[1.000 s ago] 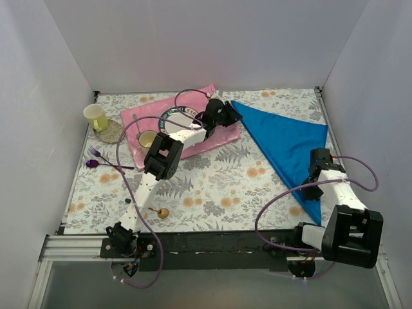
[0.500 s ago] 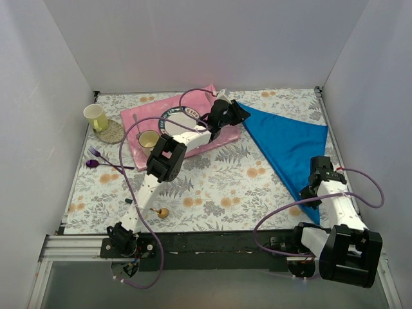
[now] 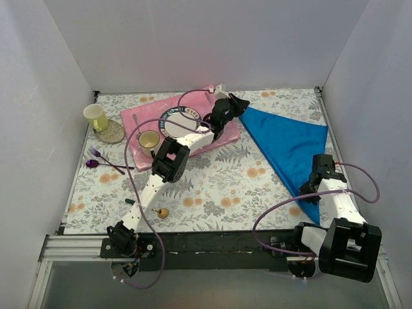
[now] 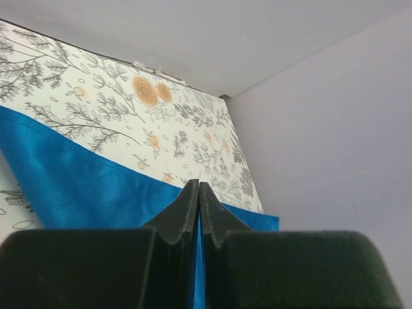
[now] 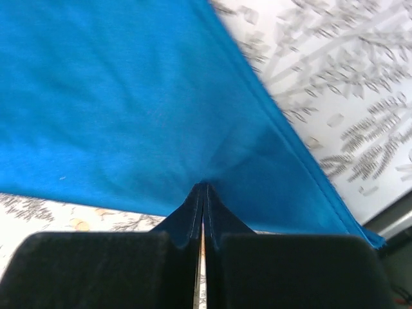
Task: Fold the napkin, place the utensils inside, and roll it up
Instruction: Fold the napkin
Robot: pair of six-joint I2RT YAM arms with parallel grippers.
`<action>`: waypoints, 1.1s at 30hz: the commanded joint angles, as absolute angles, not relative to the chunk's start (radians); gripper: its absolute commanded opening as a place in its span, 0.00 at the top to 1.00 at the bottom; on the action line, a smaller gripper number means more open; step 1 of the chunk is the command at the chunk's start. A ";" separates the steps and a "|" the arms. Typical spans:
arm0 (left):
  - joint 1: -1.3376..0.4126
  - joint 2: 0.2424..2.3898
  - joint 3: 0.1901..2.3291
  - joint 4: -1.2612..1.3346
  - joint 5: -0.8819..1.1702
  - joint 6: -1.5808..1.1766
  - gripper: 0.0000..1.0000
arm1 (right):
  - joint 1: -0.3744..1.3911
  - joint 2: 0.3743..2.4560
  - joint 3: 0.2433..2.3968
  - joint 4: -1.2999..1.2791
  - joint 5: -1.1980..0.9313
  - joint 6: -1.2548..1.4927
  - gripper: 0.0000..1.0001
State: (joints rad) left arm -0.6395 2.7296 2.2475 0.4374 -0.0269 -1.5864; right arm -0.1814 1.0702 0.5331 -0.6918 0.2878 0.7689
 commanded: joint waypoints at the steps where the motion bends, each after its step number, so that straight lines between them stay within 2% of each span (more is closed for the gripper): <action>1: -0.647 2.799 2.327 0.419 -0.136 -1.569 1.00 | -0.160 1.095 0.635 -0.537 0.221 0.598 0.99; 8: -0.649 2.836 2.339 0.334 -0.216 -1.629 1.00 | -0.020 1.183 0.772 -0.548 0.321 0.564 0.99; 13: -0.647 2.861 2.382 0.285 -0.224 -1.631 1.00 | -0.015 1.210 0.745 -0.488 0.227 0.508 0.98; 15: -0.647 2.832 2.373 0.269 -0.216 -1.605 1.00 | -0.014 1.241 0.773 -0.479 0.169 0.447 0.94; 17: -0.647 2.789 2.347 0.267 -0.200 -1.582 1.00 | -0.014 1.262 0.796 -0.463 0.106 0.358 0.79; 19: -0.649 2.714 2.298 0.279 -0.161 -1.562 1.00 | -0.015 1.279 0.799 -0.468 0.083 0.348 0.55; 21: -0.652 2.663 2.252 0.273 -0.137 -1.560 0.99 | -0.015 1.282 0.787 -0.465 0.065 0.367 0.39; 23: -0.658 2.580 2.218 0.267 -0.100 -1.552 0.90 | -0.031 1.295 0.791 -0.477 0.017 0.388 0.36; 24: -0.663 2.550 2.203 0.267 -0.078 -1.551 0.75 | -0.040 1.311 0.798 -0.494 -0.039 0.417 0.36; 27: -0.667 2.455 2.174 0.211 0.053 -1.558 0.55 | -0.044 1.318 0.793 -0.537 -0.105 0.445 0.37; 31: -0.669 2.329 2.119 0.129 0.211 -1.574 0.45 | -0.044 1.292 0.752 -0.499 -0.095 0.398 0.37; 33: -0.669 2.245 2.076 0.044 0.264 -1.551 0.43 | -0.041 1.299 0.778 -0.531 -0.051 0.373 0.39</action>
